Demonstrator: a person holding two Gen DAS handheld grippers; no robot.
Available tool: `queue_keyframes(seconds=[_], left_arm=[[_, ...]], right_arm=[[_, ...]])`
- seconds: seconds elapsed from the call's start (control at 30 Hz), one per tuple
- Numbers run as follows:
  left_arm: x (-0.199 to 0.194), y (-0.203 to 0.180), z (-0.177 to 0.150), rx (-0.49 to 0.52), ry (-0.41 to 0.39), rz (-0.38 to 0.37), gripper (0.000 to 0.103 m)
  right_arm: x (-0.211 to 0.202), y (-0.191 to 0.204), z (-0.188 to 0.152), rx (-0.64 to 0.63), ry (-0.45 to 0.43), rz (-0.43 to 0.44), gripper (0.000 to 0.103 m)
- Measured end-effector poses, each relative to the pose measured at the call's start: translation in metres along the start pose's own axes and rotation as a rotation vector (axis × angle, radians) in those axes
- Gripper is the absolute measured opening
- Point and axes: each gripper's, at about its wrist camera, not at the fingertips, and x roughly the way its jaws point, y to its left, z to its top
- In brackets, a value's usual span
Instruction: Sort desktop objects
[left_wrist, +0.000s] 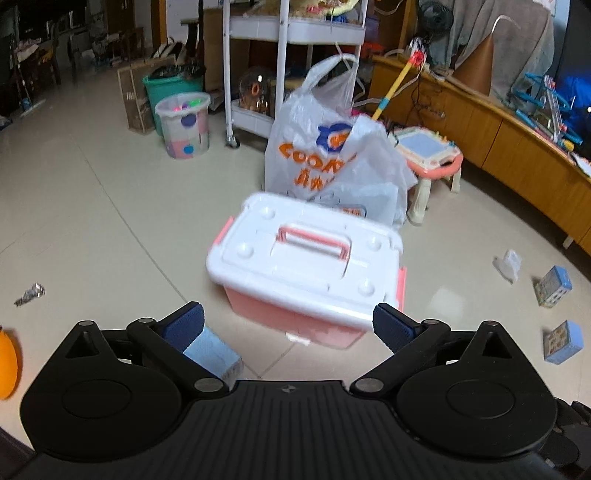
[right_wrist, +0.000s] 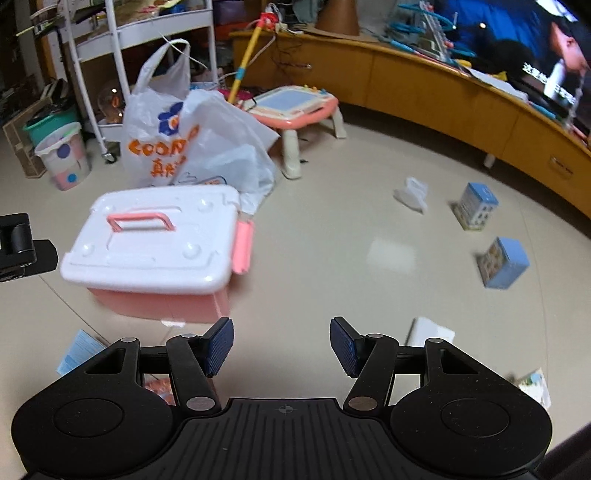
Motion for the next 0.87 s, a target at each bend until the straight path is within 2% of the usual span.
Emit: queue_keyframes(seconds=[0.1, 0.23, 0.3, 0.47, 0.87], left_arm=[[0.005, -0.002, -0.010, -0.001, 0.025, -0.005, 0.101], [0.011, -0.002, -0.024, 0.005, 0.032, 0.008, 0.101], [0.016, -0.002, -0.032, 0.006, 0.049, 0.020, 0.101], [0.024, 0.003, -0.044, -0.008, 0.094, 0.034, 0.102], [0.020, 0.003, -0.050, 0.016, 0.079, 0.043, 0.102]], right_arm=[[0.002, 0.001, -0.010, 0.000, 0.006, 0.001, 0.055], [-0.001, 0.004, -0.011, 0.006, -0.008, 0.003, 0.057], [-0.003, 0.007, -0.011, -0.011, -0.026, -0.002, 0.060], [-0.004, 0.010, -0.012, -0.021, -0.023, 0.005, 0.061], [-0.005, 0.004, -0.015, 0.007, -0.004, 0.001, 0.062]])
